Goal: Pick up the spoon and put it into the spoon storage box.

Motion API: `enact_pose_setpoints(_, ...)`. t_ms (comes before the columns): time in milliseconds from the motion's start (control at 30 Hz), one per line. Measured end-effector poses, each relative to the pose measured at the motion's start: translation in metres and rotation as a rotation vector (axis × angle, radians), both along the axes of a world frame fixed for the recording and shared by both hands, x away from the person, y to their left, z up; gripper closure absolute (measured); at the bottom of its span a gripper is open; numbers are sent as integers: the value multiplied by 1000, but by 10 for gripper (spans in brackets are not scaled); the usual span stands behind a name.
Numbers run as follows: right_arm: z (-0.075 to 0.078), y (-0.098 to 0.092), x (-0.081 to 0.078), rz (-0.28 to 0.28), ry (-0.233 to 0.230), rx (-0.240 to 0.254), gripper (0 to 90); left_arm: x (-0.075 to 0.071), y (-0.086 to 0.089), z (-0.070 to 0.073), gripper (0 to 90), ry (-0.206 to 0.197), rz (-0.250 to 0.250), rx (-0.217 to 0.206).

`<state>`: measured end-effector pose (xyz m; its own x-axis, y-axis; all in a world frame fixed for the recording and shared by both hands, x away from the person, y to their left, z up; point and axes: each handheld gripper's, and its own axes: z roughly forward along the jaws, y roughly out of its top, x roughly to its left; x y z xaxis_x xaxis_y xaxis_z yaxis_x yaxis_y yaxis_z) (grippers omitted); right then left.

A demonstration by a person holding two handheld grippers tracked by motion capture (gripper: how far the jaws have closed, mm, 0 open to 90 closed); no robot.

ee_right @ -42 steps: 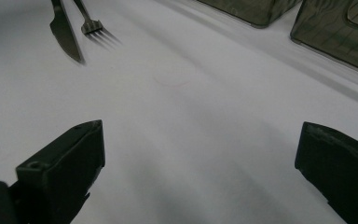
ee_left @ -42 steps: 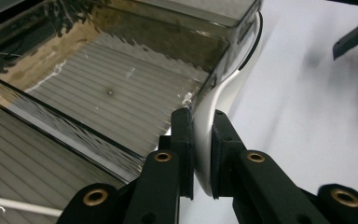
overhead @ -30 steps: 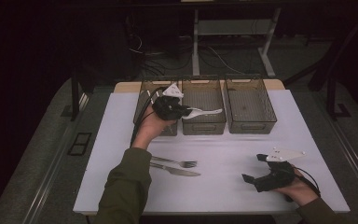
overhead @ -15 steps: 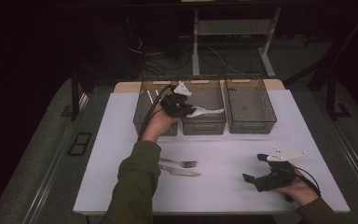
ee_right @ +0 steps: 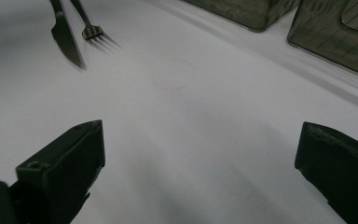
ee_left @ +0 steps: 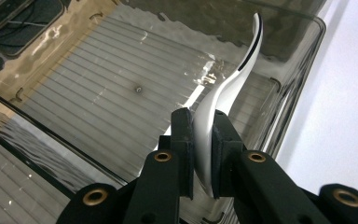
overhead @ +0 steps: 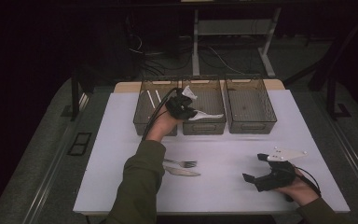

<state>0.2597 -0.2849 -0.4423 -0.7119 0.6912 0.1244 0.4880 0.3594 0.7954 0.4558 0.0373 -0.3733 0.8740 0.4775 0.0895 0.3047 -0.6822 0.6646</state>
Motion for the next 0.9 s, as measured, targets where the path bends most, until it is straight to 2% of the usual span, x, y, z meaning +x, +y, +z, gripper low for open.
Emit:
enact_pose_setpoints(200, 0, 0, 0, -1, -1, -1, 15, 1, 0, 0, 793, 0, 1, 0)
enact_pose_setpoints(333, 0, 0, 0, -1, -1, -2, 15, 0, 0, 1, 754, 3, 13, -36)
enact_pose_setpoints(700, 0, 0, 0, 0, -4, -5, 15, -2, 3, 9, 682, 4, 5, -91)
enact_pose_setpoints(733, 0, 0, 0, 1, -5, -6, 15, -3, 4, 10, 674, 8, 11, -111)
enact_pose_setpoints(833, 0, 0, 0, -1, -4, -4, 15, -5, 8, 15, 623, 9, 3, -127)
enact_pose_setpoints(900, 0, 0, -1, -1, 0, -4, 15, -6, 9, 18, 579, 18, 6, -158)
